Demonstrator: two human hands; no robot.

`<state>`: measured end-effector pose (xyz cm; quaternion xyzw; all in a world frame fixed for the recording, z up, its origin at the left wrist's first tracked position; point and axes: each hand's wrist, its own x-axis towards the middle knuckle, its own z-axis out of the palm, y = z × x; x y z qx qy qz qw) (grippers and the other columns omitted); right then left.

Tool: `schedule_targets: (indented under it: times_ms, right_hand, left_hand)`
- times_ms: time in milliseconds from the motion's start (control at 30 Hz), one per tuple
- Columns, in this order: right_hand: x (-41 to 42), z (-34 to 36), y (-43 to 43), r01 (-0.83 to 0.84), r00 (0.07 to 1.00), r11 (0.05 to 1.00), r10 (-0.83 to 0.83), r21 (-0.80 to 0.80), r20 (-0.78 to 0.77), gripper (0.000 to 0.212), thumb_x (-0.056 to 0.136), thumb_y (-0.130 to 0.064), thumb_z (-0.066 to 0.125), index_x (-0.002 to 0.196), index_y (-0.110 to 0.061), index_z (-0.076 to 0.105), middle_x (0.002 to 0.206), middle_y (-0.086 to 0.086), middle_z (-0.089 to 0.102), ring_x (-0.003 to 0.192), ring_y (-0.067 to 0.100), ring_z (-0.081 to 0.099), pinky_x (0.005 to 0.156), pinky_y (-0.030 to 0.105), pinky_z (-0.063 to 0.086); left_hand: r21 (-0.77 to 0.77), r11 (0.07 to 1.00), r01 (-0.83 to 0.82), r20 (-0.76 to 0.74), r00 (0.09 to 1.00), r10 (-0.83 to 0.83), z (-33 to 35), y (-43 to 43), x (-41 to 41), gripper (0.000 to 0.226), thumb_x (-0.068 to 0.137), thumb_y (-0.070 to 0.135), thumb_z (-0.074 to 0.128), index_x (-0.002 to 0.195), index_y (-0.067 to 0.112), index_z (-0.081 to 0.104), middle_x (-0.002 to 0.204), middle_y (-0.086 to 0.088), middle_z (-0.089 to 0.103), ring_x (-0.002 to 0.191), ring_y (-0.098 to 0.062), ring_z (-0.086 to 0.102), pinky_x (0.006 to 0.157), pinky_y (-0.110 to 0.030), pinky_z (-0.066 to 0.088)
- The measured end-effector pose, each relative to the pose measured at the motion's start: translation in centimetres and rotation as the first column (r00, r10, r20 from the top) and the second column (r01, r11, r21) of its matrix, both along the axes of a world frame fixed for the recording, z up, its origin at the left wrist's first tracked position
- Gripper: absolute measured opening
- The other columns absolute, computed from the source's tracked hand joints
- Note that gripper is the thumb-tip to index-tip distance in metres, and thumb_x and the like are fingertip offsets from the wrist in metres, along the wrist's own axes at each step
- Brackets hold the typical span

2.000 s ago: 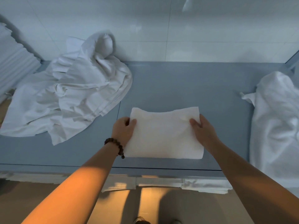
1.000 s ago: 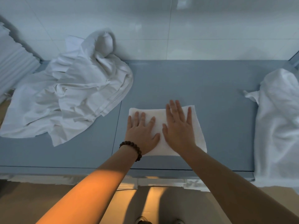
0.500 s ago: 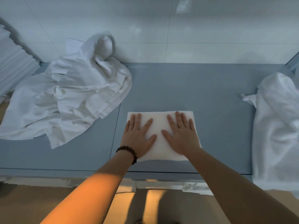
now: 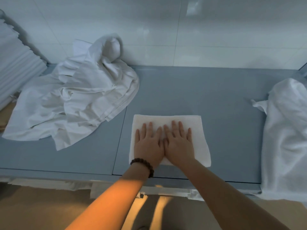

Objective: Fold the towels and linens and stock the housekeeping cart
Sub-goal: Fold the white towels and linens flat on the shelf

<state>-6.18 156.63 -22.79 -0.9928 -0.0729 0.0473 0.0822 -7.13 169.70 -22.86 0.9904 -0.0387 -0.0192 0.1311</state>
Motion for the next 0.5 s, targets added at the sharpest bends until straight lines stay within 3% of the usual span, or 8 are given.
schedule_targets:
  times_ms: [233,500]
  right_hand:
    - [1.1,-0.8,-1.3,-0.042,0.999,0.999,0.041,-0.028,-0.017,0.06,0.097,-0.054,0.017,0.152,-0.036,-0.001,0.161,-0.002,-0.009,0.147,0.019,-0.012,0.117,0.049,-0.01]
    - [0.9,-1.1,-2.1,0.005,1.0,0.998,-0.006,-0.055,-0.027,0.07,0.092,-0.064,0.011,0.151,-0.033,-0.009,0.161,0.001,-0.012,0.147,0.022,-0.013,0.118,0.049,-0.007]
  left_hand:
    - [0.082,0.995,0.057,-0.036,0.998,-0.054,-0.6,0.7,0.4,0.058,0.098,0.046,0.017,0.153,0.036,0.003,0.162,-0.005,-0.008,0.148,-0.025,-0.011,0.12,-0.046,-0.005]
    - [0.088,0.992,0.088,-0.057,0.995,-0.083,-1.1,3.4,0.6,0.065,0.093,0.053,0.024,0.153,0.038,0.002,0.162,-0.006,-0.011,0.148,-0.024,-0.011,0.119,-0.043,-0.007]
